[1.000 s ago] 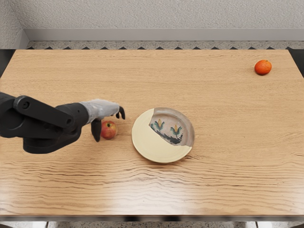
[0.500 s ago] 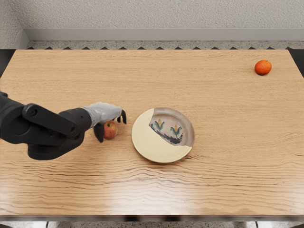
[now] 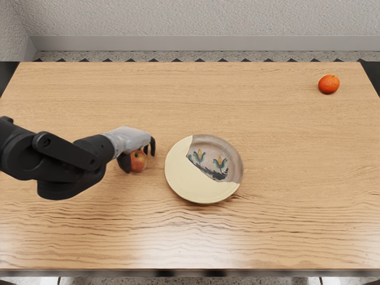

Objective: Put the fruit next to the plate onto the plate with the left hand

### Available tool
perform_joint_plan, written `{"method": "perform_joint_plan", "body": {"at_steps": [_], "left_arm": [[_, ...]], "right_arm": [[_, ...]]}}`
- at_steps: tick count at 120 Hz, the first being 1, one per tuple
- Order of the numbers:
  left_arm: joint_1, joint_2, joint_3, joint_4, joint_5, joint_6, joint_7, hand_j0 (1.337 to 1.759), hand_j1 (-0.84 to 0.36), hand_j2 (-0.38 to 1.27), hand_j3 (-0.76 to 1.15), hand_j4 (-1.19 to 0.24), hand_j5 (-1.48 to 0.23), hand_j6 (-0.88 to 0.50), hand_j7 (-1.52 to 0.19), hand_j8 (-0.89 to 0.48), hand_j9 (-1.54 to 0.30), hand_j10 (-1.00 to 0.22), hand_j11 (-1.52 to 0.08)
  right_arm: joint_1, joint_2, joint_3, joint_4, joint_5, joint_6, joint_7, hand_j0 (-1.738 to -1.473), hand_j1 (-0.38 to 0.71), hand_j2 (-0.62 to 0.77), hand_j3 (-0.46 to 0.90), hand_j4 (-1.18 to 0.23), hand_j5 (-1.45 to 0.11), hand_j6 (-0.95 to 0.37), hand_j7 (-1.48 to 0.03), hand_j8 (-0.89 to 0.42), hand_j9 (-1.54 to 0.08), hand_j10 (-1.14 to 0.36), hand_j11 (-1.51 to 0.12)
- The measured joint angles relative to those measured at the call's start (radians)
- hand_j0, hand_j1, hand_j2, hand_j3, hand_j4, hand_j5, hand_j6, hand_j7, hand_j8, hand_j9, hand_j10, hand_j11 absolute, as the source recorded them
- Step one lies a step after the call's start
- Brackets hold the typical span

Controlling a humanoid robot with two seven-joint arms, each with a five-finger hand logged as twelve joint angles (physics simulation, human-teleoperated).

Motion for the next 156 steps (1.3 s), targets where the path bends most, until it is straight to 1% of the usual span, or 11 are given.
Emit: {"method": "perform_joint_plan", "body": {"at_steps": [25,45,65,74,78,102,126,139,145,149,156], "left_arm": [[0.005,-0.011,0.002,0.007,0.001,0.000,0.001,1.654,-0.22,0.11,0.00,-0.56,-0.73,-0.48,-0.74,-0.48,-0.74,-0.55,-0.74],[0.012,-0.019,0.003,0.009,0.006,0.000,0.001,1.653,-0.30,0.30,0.00,-0.69,-0.87,-0.44,-0.88,-0.42,-0.91,-0.67,-0.91],[0.019,-0.019,0.004,0.009,0.019,0.000,0.003,1.646,-0.38,0.42,0.00,-0.70,-1.02,-0.36,-1.03,-0.31,-1.06,-0.60,-1.07],[0.023,-0.020,0.004,0.009,0.021,0.002,0.001,1.644,-0.39,0.47,0.00,-0.75,-1.02,-0.36,-1.05,-0.31,-1.09,-0.59,-1.12],[0.023,-0.019,0.004,0.009,0.021,0.000,0.001,1.643,-0.39,0.40,0.00,-0.77,-1.02,-0.36,-1.06,-0.29,-1.09,-0.57,-1.13],[0.021,-0.018,0.005,0.007,0.011,-0.009,0.001,1.642,-0.35,0.46,0.00,-0.88,-1.01,-0.40,-1.07,-0.33,-1.12,-0.58,-1.17],[-0.031,0.002,0.006,0.000,-0.002,-0.024,0.001,1.646,-0.26,0.34,0.00,-0.88,-1.13,-0.41,-1.14,-0.36,-1.18,-0.63,-1.18],[-0.094,0.036,0.006,-0.018,-0.004,-0.026,0.000,1.647,-0.22,0.25,0.00,-0.86,-1.18,-0.41,-1.15,-0.38,-1.18,-0.64,-1.18],[-0.118,0.047,0.005,-0.030,-0.004,-0.026,0.000,1.647,-0.23,0.28,0.00,-0.85,-1.19,-0.42,-1.16,-0.36,-1.19,-0.62,-1.18],[-0.134,0.054,0.004,-0.039,-0.006,-0.026,0.001,1.648,-0.24,0.40,0.00,-0.85,-1.20,-0.42,-1.16,-0.36,-1.19,-0.63,-1.18],[-0.159,0.065,0.002,-0.056,-0.009,-0.027,0.001,1.648,-0.19,0.30,0.00,-0.84,-1.21,-0.43,-1.16,-0.36,-1.18,-0.66,-1.18]], "right_arm": [[0.000,0.000,0.000,0.000,0.000,0.000,0.000,-1.658,-0.31,-0.01,0.00,-0.03,-0.04,-0.03,-0.04,-0.03,-0.04,-0.03,-0.04],[0.000,0.000,0.000,0.000,0.000,0.000,0.000,-1.658,-0.31,-0.01,0.00,-0.03,-0.04,-0.03,-0.04,-0.03,-0.04,-0.03,-0.04],[0.000,0.000,0.000,-0.001,0.000,0.000,-0.001,-1.658,-0.31,-0.01,0.00,-0.03,-0.04,-0.03,-0.04,-0.03,-0.04,-0.03,-0.04],[0.000,0.000,0.000,0.000,0.000,0.000,0.000,-1.658,-0.31,-0.01,0.00,-0.03,-0.04,-0.03,-0.04,-0.03,-0.04,-0.03,-0.04],[0.000,0.000,0.000,0.000,0.000,0.000,0.000,-1.658,-0.31,-0.01,0.00,-0.03,-0.04,-0.03,-0.04,-0.03,-0.04,-0.03,-0.04],[0.000,0.000,0.000,0.000,0.000,0.000,0.000,-1.658,-0.31,-0.01,0.00,-0.03,-0.04,-0.03,-0.04,-0.03,-0.04,-0.03,-0.04],[0.000,0.000,0.000,0.000,0.000,0.000,0.000,-1.658,-0.31,-0.01,0.00,-0.03,-0.04,-0.03,-0.04,-0.03,-0.04,-0.03,-0.04],[0.000,0.000,0.000,0.000,0.000,0.000,0.000,-1.658,-0.31,-0.01,0.00,-0.03,-0.04,-0.03,-0.04,-0.03,-0.04,-0.03,-0.04],[0.000,0.000,0.000,0.000,0.000,0.000,0.000,-1.658,-0.31,-0.01,0.00,-0.03,-0.04,-0.03,-0.04,-0.03,-0.04,-0.03,-0.04],[0.000,0.000,0.000,0.000,0.000,0.000,0.000,-1.658,-0.31,-0.01,0.00,-0.03,-0.04,-0.03,-0.04,-0.03,-0.04,-0.03,-0.04],[0.000,0.000,0.000,-0.001,0.000,0.000,0.000,-1.658,-0.31,-0.01,0.00,-0.03,-0.04,-0.03,-0.04,-0.03,-0.04,-0.03,-0.04]]}}
